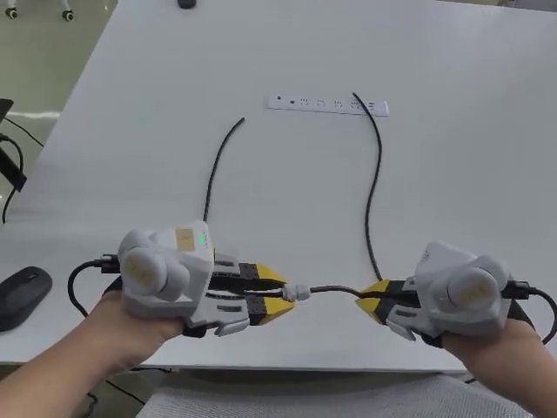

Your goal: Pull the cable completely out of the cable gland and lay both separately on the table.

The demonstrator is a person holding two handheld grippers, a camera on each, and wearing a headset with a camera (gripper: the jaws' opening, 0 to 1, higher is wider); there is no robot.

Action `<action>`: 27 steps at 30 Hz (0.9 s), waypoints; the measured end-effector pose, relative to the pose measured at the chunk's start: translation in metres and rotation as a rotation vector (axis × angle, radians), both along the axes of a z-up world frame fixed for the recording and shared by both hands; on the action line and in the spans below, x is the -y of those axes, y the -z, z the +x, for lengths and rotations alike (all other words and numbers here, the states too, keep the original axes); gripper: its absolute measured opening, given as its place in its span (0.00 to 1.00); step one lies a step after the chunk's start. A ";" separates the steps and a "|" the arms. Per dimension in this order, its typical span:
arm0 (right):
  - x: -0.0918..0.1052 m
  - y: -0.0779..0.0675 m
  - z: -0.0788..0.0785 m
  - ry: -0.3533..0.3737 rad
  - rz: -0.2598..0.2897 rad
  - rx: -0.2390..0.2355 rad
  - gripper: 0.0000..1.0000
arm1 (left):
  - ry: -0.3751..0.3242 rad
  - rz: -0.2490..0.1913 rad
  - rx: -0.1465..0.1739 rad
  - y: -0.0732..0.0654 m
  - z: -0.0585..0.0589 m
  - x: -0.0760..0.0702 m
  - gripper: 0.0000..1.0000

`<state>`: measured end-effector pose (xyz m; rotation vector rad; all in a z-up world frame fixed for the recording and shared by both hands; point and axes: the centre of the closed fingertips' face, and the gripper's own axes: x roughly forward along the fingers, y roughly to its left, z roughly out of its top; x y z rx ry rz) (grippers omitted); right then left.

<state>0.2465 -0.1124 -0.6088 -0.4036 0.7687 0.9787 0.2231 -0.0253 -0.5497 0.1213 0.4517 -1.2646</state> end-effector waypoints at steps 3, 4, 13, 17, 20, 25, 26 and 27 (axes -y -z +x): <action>0.003 0.002 0.002 0.020 0.006 -0.013 0.00 | -0.001 0.000 -0.005 0.000 0.000 0.003 0.16; 0.004 0.003 0.002 0.024 0.004 -0.015 0.00 | -0.002 0.000 -0.005 0.000 0.000 0.004 0.16; 0.005 -0.004 -0.002 0.001 0.031 -0.004 0.01 | -0.026 -0.008 -0.014 -0.003 0.005 0.003 0.16; 0.006 -0.022 0.000 0.037 0.067 0.014 0.02 | -0.041 -0.049 -0.021 -0.009 0.009 0.000 0.16; 0.005 -0.030 -0.004 0.047 0.073 0.019 0.04 | -0.042 -0.054 -0.022 -0.010 0.011 0.000 0.16; -0.004 -0.044 -0.009 0.036 0.060 0.053 0.10 | -0.032 -0.042 -0.016 -0.008 0.011 0.000 0.16; -0.010 -0.049 -0.010 0.032 0.064 0.064 0.11 | -0.031 -0.042 -0.015 -0.008 0.011 0.000 0.16; -0.015 -0.051 -0.010 0.028 0.066 0.075 0.12 | -0.030 -0.042 -0.015 -0.008 0.011 0.000 0.16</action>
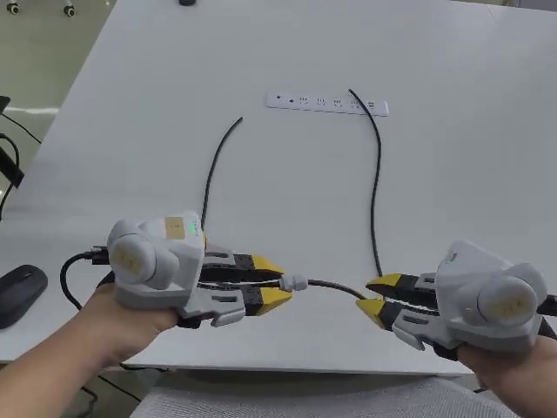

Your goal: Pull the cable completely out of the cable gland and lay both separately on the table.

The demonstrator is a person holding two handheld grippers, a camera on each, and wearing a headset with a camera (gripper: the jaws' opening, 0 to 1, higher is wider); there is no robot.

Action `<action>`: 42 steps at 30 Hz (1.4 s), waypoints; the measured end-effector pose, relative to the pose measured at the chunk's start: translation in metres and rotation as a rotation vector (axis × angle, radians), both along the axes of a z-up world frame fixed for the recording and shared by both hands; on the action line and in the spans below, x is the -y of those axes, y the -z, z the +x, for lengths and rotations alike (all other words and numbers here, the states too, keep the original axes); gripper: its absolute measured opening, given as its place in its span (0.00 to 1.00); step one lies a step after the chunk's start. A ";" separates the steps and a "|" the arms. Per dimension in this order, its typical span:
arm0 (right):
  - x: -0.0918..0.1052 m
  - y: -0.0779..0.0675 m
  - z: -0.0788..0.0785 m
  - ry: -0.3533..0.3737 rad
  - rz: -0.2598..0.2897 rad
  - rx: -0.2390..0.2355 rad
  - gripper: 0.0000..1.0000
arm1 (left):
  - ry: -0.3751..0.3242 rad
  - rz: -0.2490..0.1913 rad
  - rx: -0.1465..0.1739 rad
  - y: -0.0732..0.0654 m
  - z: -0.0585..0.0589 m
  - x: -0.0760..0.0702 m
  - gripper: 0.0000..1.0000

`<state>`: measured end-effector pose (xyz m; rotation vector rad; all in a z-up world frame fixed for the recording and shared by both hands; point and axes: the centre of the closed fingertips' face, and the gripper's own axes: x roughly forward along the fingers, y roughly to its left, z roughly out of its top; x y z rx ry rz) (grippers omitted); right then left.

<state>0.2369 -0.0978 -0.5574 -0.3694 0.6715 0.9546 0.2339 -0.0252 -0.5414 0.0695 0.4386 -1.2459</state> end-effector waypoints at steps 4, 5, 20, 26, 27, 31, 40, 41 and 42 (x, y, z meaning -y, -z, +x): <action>-0.023 -0.002 -0.001 -0.028 -0.020 0.035 0.14 | 0.008 0.007 -0.001 0.001 -0.002 0.000 0.16; -0.029 -0.002 -0.002 -0.032 -0.021 0.043 0.15 | 0.013 0.008 0.002 0.001 -0.003 0.000 0.16; -0.050 -0.001 -0.006 -0.092 -0.072 0.089 0.09 | 0.046 0.025 0.003 0.003 -0.009 0.000 0.16; -0.049 0.001 -0.005 -0.091 -0.077 0.093 0.03 | 0.054 0.029 0.006 0.003 -0.008 0.001 0.16; -0.049 0.001 -0.006 -0.095 -0.081 0.097 0.03 | 0.056 0.031 0.003 0.003 -0.009 0.002 0.16; -0.049 0.002 -0.007 -0.114 -0.097 0.122 0.02 | 0.061 0.038 0.008 0.003 -0.009 0.002 0.16; -0.040 0.002 -0.002 -0.095 -0.088 0.113 0.01 | 0.039 0.032 0.013 0.001 -0.006 0.003 0.16; -0.038 0.003 -0.002 -0.093 -0.090 0.112 0.01 | 0.038 0.032 0.013 0.001 -0.006 0.003 0.16; -0.036 0.004 -0.001 -0.091 -0.095 0.111 0.01 | 0.037 0.032 0.014 0.000 -0.006 0.003 0.16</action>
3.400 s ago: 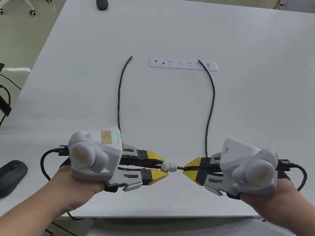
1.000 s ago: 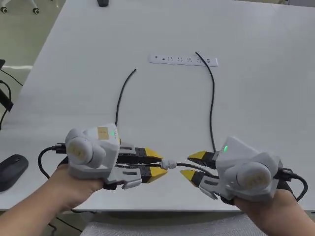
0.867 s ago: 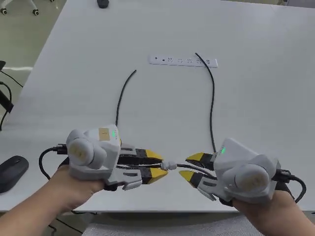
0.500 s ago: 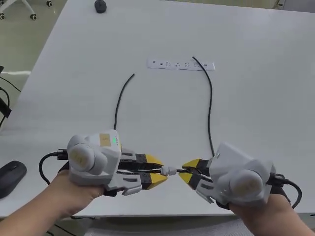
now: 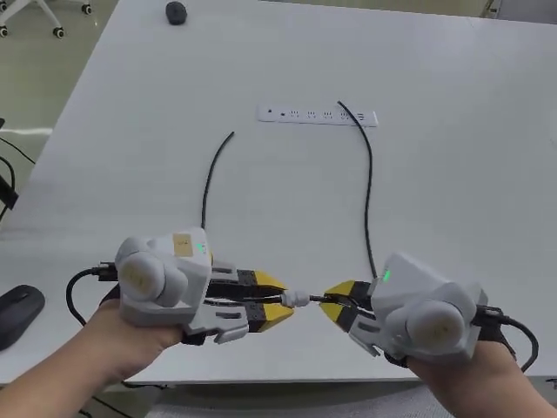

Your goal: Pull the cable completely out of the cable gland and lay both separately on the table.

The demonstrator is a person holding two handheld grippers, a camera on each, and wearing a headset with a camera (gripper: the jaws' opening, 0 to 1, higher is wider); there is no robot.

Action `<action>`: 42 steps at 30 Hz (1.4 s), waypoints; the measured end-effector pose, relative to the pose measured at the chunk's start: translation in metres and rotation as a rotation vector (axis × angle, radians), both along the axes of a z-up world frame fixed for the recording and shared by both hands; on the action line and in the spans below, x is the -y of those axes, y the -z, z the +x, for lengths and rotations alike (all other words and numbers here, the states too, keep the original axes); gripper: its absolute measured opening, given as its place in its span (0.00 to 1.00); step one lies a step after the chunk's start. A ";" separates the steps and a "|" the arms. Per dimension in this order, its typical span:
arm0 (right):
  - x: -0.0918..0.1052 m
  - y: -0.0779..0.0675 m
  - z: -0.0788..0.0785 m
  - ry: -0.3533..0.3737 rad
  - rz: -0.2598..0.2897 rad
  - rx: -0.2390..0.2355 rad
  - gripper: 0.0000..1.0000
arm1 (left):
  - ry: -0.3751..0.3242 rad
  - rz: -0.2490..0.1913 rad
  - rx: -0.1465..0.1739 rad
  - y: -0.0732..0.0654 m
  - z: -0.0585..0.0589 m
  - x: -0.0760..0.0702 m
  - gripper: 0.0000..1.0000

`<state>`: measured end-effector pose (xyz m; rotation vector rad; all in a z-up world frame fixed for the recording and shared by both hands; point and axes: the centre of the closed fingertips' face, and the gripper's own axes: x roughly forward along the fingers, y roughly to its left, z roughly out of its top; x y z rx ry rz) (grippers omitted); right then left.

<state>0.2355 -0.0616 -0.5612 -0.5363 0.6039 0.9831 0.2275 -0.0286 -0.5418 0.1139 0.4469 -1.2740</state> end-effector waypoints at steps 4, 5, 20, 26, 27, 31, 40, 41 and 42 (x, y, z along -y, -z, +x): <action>0.007 0.004 0.001 0.019 0.005 -0.013 0.01 | -0.003 -0.001 0.001 0.000 -0.001 0.002 0.16; 0.008 0.004 0.001 0.023 0.006 -0.017 0.01 | -0.003 0.000 0.002 0.000 -0.001 0.002 0.16; 0.032 0.018 0.009 0.141 0.055 -0.081 0.00 | -0.023 0.001 0.002 0.000 -0.002 -0.001 0.16; 0.045 0.026 0.011 0.187 0.048 -0.094 0.00 | -0.031 0.000 0.004 0.000 -0.001 -0.003 0.16; 0.047 0.027 0.011 0.195 0.046 -0.097 0.00 | -0.031 0.000 0.004 0.000 -0.002 -0.003 0.16; 0.056 0.031 0.012 0.232 0.058 -0.118 0.00 | -0.029 0.003 0.004 0.000 -0.002 -0.004 0.16; 0.062 0.035 0.014 0.359 0.143 -0.207 0.01 | -0.035 -0.005 0.007 -0.001 -0.003 -0.003 0.16; 0.063 0.036 0.014 0.357 0.137 -0.204 0.00 | -0.037 -0.007 0.007 -0.001 -0.003 -0.004 0.16; 0.063 0.037 0.013 0.356 0.129 -0.206 0.00 | -0.038 -0.008 0.006 -0.001 -0.003 -0.005 0.16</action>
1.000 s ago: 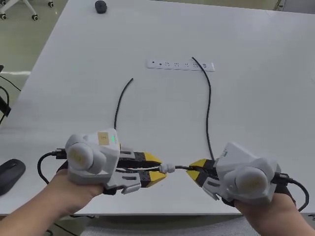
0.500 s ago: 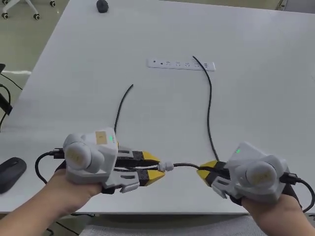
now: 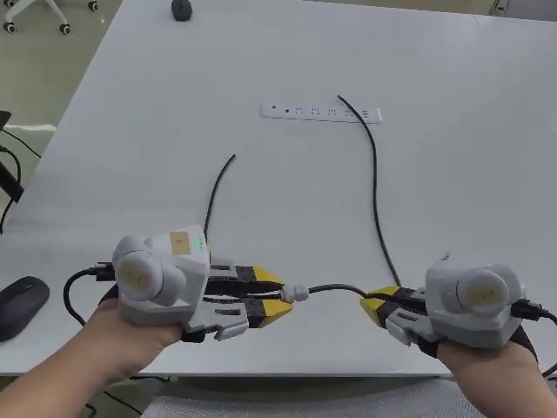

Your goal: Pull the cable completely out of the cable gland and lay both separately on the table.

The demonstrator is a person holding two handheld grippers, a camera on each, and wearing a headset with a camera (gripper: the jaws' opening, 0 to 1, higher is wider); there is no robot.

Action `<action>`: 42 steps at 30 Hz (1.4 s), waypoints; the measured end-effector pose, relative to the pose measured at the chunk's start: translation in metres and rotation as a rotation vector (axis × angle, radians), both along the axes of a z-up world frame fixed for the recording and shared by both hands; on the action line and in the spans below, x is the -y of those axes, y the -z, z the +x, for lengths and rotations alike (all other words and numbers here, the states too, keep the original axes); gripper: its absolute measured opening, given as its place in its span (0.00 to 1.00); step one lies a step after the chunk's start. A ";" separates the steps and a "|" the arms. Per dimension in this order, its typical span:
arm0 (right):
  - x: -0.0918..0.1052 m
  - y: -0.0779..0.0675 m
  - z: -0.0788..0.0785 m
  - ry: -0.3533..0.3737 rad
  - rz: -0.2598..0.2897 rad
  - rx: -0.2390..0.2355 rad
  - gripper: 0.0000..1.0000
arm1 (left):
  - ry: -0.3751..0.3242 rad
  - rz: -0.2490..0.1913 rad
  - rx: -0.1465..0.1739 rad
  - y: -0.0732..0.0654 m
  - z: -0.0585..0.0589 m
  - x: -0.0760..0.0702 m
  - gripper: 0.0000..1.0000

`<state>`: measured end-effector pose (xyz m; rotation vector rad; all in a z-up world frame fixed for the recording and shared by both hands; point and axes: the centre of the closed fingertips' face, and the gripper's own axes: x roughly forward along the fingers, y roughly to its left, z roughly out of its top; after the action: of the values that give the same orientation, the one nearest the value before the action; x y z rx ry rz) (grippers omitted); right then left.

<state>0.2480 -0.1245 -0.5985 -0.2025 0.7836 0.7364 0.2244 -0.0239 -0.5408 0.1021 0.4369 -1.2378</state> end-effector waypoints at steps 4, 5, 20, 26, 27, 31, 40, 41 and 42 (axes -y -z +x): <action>-0.003 0.000 -0.003 -0.021 -0.009 0.016 0.01 | 0.000 0.009 -0.001 0.003 -0.001 -0.003 0.16; -0.004 0.000 -0.004 -0.030 -0.016 0.023 0.01 | -0.001 0.009 -0.005 0.003 -0.001 -0.004 0.16; -0.012 -0.017 -0.009 -0.091 -0.009 0.076 0.04 | -0.016 0.002 -0.014 0.002 0.003 -0.010 0.16; -0.036 -0.039 -0.013 -0.166 -0.002 0.126 0.14 | -0.006 0.006 -0.018 0.002 0.001 -0.009 0.16; -0.041 -0.041 -0.013 -0.177 -0.002 0.129 0.15 | -0.005 0.006 -0.017 0.002 0.001 -0.008 0.16; -0.063 -0.052 -0.012 -0.222 0.015 0.147 0.15 | 0.004 0.012 -0.017 0.003 0.000 -0.007 0.16; -0.084 -0.049 -0.017 -0.336 -0.054 0.174 0.13 | 0.010 0.016 -0.019 0.004 -0.001 -0.006 0.16; -0.085 -0.048 -0.018 -0.339 -0.052 0.169 0.12 | 0.009 0.015 -0.020 0.004 -0.001 -0.006 0.16; -0.086 -0.047 -0.019 -0.344 -0.052 0.165 0.11 | 0.009 0.014 -0.021 0.004 -0.001 -0.006 0.16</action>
<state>0.2292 -0.0385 -0.5511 -0.4470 0.6167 1.0101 0.2230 -0.0179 -0.5448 0.1030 0.4637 -1.2454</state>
